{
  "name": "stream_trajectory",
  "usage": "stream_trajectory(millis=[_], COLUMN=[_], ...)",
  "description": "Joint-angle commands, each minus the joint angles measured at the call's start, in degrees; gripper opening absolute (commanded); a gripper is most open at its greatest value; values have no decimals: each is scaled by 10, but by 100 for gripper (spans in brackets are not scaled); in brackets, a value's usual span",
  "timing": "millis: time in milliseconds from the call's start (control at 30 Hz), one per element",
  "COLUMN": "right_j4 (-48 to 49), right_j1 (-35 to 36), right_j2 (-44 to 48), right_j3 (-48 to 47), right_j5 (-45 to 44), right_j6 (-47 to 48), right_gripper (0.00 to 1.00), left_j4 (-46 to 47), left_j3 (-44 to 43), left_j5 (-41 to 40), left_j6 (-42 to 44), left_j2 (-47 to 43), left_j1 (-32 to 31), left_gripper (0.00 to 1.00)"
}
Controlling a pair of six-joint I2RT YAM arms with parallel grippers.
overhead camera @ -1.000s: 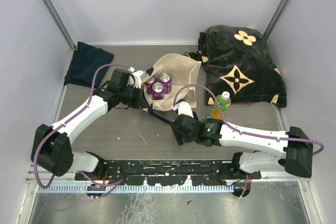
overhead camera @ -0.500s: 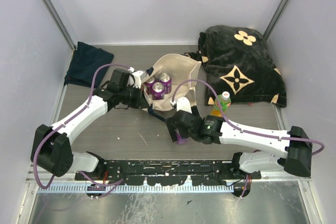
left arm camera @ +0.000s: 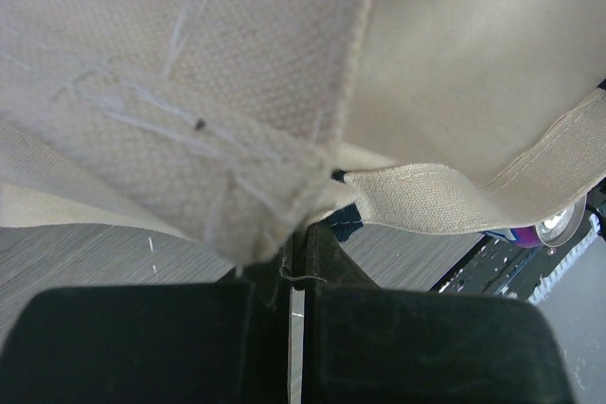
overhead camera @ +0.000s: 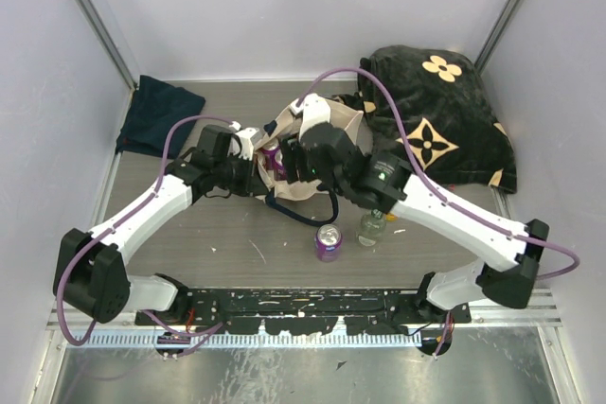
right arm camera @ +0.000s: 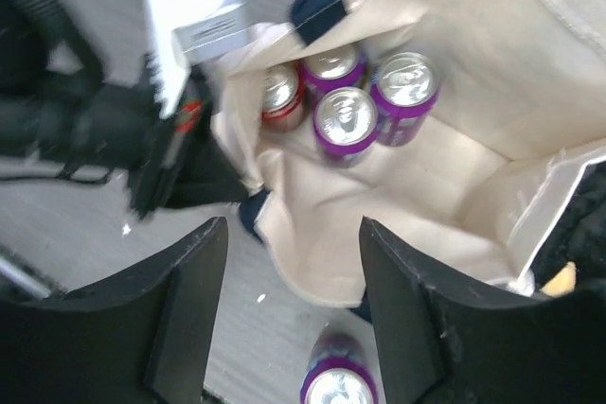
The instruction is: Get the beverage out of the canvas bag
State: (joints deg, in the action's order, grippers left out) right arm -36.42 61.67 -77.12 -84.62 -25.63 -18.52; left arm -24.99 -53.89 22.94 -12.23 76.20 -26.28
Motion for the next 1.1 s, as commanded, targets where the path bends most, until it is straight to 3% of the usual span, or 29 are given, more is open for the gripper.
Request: stream_trajectory(millis=[0,100,233,333,567,1067], right_j4=[40,53,82,93,109,112], right_j1=[-79,-126,-147,-158,-185,-216], right_j2=[-52,-94,-145,-179,-251,-369], right_j3=[-22,-31,-38,-51,-84,-152], right_j5=[45,61,57,54,69,69], right_j6=[17,2,-6,-11,-31,-49], right_gripper=[59,50,49,56,84,88], left_j4=[-37,-40,-45,-49,-52,-52], left_j3=[18,14,4,0,0,-5], left_j5=[-27,-29,-31,-32,-36,-43], left_j6=[-2,-3,-2,-1,3,6], left_j2=[-7,-7,-5,-2,-1,1], left_j1=[2,3,3,3,3,3], left_gripper=[1,1,1,1,1,1])
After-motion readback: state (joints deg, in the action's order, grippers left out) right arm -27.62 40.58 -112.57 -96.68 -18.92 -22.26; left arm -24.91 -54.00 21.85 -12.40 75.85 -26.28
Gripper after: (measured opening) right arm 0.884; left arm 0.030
